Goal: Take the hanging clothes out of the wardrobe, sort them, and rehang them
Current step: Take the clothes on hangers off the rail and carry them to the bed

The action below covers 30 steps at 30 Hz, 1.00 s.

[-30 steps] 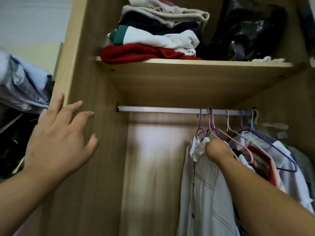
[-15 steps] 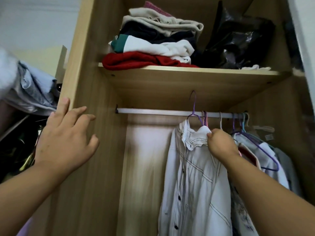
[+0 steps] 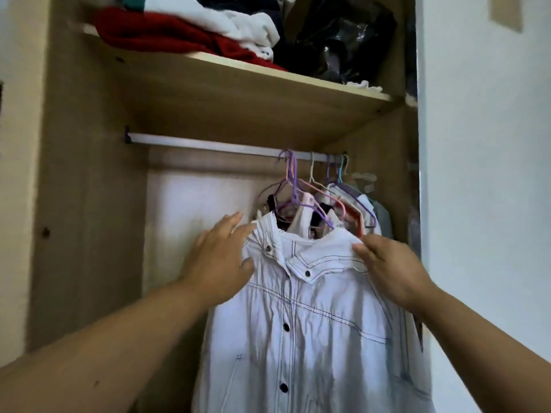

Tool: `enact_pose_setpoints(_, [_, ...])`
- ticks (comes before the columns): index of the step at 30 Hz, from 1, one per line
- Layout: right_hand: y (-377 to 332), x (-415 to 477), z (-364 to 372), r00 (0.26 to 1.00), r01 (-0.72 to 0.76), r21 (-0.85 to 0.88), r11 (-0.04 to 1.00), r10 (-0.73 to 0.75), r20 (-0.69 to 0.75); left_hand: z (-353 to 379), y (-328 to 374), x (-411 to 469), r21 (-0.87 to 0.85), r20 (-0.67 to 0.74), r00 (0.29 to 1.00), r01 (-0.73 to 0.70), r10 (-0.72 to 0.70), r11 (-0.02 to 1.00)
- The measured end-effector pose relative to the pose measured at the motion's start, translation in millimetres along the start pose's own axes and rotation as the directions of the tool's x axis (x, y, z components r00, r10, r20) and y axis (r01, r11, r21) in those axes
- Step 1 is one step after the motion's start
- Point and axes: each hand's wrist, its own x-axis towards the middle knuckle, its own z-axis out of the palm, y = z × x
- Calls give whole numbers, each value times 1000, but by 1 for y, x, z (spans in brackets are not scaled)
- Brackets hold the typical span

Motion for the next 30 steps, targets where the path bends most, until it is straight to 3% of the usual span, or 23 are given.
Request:
enact_pose_setpoints(4, [0, -61, -15, 996, -90, 5, 996, 90, 26, 47, 2, -2, -256, 83, 994, 90, -71, 962])
enact_pose_setpoints(7, [-8, -102, -34, 986, -163, 10, 987, 163, 33, 75, -2, -11, -317, 90, 990, 128, -105, 940])
enact_pose_setpoints(10, [-28, -158, -42, 948, -317, -61, 947, 318, 12, 102, 5, -38, -433, 249, 968, 116, -5, 894])
enact_pose_setpoints(13, [-53, -220, -46, 861, -507, -144, 850, 506, -46, 124, 22, -76, -588, 355, 923, 94, 151, 803])
enact_pose_setpoints(16, [-90, -283, -46, 729, -684, -208, 699, 657, -192, 135, 38, -123, -712, 365, 880, 53, 305, 700])
enact_pose_setpoints(20, [-158, -362, -45, 546, -834, -297, 465, 774, -322, 129, 61, -183, -710, 305, 867, -68, 394, 701])
enact_pose_setpoints(23, [-211, -413, -45, 410, -899, -316, 302, 834, -370, 115, 77, -218, -765, 241, 834, -151, 496, 626])
enact_pose_setpoints(30, [-353, -539, -56, -19, -978, -184, -104, 910, -414, 57, 139, -328, -863, 170, 609, -287, 775, 415])
